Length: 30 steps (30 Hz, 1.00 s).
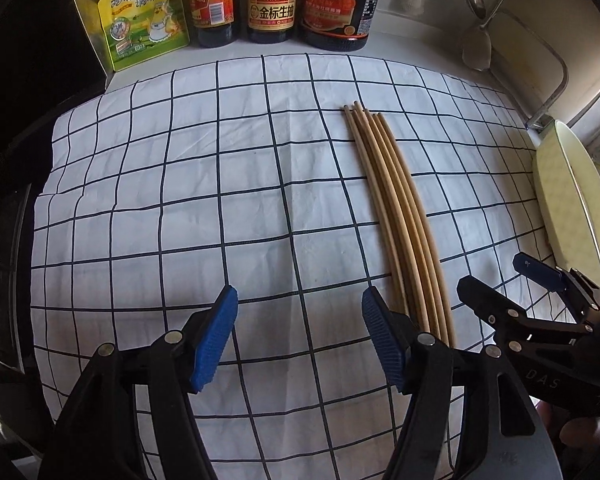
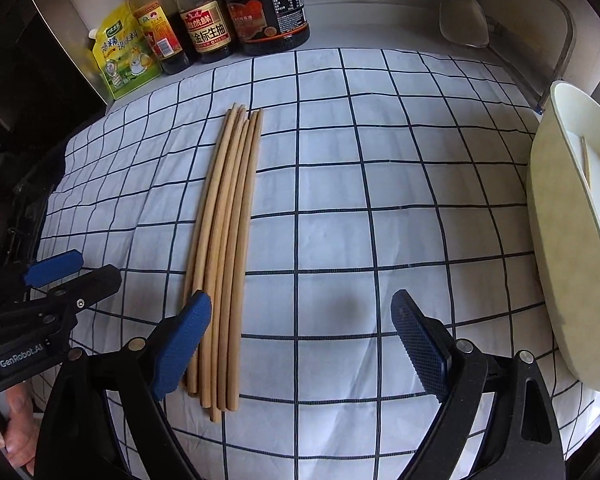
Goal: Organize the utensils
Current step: 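Lower both tools to the bundle and separate single chopsticks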
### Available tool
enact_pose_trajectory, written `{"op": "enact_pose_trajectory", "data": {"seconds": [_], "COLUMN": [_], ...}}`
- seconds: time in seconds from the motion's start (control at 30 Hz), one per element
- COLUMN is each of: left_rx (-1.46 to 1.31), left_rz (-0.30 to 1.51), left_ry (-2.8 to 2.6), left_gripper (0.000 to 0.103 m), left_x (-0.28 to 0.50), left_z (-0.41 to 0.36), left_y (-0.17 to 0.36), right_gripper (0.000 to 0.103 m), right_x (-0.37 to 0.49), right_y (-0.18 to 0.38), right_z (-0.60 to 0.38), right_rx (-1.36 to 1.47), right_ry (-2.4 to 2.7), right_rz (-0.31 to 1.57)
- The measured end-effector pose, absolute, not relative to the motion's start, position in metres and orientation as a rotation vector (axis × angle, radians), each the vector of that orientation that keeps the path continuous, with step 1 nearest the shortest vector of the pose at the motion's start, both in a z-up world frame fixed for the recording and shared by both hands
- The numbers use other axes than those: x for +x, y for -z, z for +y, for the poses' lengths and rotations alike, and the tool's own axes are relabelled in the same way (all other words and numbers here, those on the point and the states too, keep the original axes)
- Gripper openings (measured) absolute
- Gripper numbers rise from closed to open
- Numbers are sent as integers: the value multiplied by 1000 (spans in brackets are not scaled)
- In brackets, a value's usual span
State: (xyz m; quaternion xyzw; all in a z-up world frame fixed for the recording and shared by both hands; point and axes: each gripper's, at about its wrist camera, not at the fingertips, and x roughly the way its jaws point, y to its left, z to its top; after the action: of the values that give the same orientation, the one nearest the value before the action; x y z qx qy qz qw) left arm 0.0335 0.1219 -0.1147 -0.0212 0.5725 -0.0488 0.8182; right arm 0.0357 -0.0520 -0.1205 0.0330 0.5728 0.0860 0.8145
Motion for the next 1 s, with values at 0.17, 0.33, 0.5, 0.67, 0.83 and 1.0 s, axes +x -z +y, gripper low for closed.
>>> {"op": "enact_pose_trajectory", "data": {"seconds": [0.17, 0.33, 0.5, 0.67, 0.83, 1.0], "left_rx": [-41, -45, -46, -45, -49, -59], "left_rz": [1229, 1232, 1234, 1230, 1226, 1231], "left_ry": [112, 118, 129, 139, 149, 160], "left_gripper": [63, 63, 63, 63, 63, 64], "left_x": [36, 38, 40, 41, 42, 45], "left_z": [122, 122, 121, 117, 116, 109], "left_y": [119, 121, 122, 121, 121, 125], "right_gripper": [87, 87, 87, 87, 87, 87], "right_x": [40, 42, 44, 49, 48, 45], "right_y": [129, 135, 133, 135, 135, 136], "right_z": [-50, -45, -41, -36, -40, -56], "right_rx": [44, 18, -20, -93, -114, -91], "right_ry": [-149, -140, -125, -103, -97, -72], "right_rz": [1233, 1254, 1238, 1239, 1233, 1227]}}
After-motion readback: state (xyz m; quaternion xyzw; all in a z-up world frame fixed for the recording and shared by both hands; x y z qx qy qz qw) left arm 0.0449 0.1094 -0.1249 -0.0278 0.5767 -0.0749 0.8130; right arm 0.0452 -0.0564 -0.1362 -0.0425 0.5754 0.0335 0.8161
